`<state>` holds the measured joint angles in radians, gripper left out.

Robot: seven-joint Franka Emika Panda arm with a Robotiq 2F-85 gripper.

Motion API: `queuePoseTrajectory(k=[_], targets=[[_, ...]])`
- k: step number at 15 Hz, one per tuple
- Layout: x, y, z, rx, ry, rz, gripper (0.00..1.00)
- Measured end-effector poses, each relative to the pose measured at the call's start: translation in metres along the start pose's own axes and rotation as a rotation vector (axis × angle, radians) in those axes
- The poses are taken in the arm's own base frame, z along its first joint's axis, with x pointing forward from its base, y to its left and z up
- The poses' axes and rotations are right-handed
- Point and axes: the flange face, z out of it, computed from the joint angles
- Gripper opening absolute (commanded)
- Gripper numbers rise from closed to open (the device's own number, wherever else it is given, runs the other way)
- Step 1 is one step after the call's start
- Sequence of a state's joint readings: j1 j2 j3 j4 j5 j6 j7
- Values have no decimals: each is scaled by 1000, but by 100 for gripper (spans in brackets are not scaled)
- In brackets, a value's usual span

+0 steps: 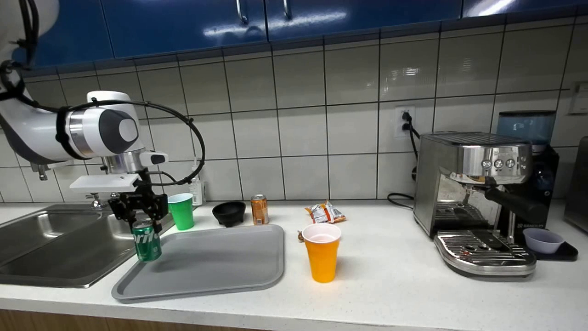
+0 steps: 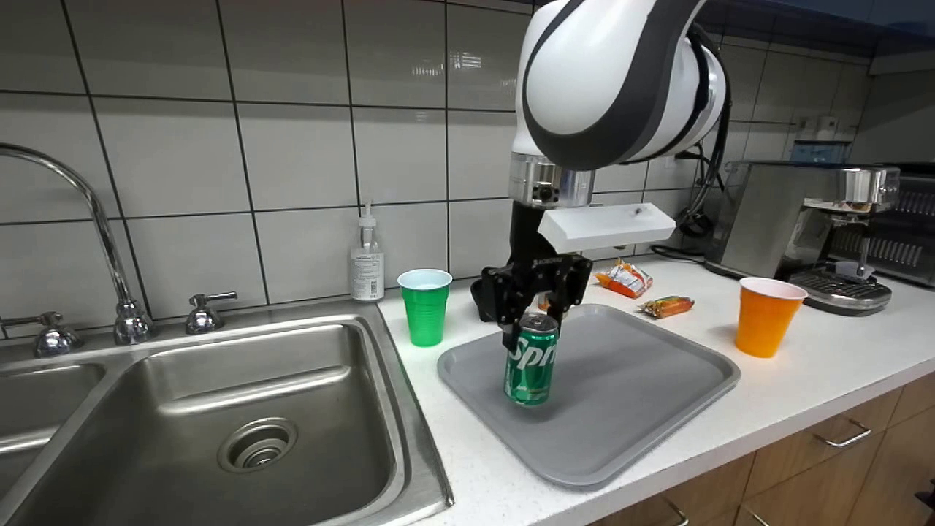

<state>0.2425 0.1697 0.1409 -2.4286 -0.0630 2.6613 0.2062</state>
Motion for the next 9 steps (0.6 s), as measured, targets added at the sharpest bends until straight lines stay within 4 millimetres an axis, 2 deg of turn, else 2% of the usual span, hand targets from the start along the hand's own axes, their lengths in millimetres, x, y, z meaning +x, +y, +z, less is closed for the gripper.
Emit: queuePoseTrajectory(k=[9], targets=[[-11, -52, -1, 17, -1, -106, 39]])
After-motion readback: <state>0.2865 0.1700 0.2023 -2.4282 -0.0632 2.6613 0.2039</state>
